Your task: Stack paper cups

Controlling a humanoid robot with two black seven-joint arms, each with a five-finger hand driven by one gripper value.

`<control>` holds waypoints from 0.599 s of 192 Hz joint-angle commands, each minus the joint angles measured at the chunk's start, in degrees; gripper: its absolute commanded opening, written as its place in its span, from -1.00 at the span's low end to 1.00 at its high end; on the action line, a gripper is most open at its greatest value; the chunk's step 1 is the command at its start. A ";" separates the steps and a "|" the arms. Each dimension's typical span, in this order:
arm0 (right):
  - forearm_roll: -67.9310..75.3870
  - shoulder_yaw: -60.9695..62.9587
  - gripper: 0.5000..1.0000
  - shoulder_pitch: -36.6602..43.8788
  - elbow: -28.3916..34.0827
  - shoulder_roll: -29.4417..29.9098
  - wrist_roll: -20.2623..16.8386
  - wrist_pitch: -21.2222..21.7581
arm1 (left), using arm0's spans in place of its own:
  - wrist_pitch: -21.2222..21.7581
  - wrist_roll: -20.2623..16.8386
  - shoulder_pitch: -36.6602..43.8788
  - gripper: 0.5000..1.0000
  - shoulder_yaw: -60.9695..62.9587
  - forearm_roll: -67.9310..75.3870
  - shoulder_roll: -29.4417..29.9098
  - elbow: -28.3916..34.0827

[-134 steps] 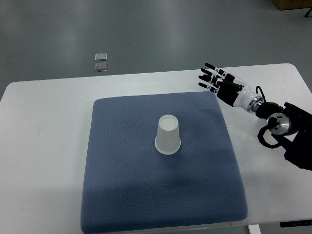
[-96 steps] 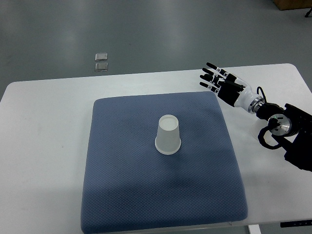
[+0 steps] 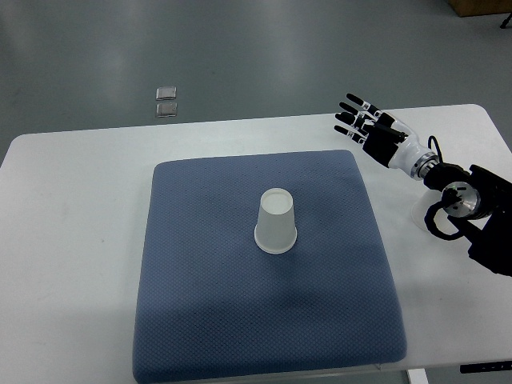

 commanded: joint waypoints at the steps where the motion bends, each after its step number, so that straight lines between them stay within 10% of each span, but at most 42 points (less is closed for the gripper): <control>1: 0.00 0.13 0.69 0.11 0.00 0.41 2.37 -0.85 | 0.04 0.00 -0.01 1.00 0.03 0.00 0.00 0.05; 34: -0.88 -0.13 0.69 -0.33 0.79 3.31 10.99 -7.36 | 0.04 0.00 -0.01 1.00 0.29 0.00 0.00 0.14; 82: -0.79 -0.13 0.69 -0.16 0.79 0.67 10.90 -6.30 | -0.05 0.00 -0.01 1.00 0.12 0.00 0.00 0.14; 115: -0.97 -0.75 0.69 1.34 0.79 -3.29 7.30 2.40 | 0.04 0.00 -0.01 1.00 0.12 0.00 0.00 0.14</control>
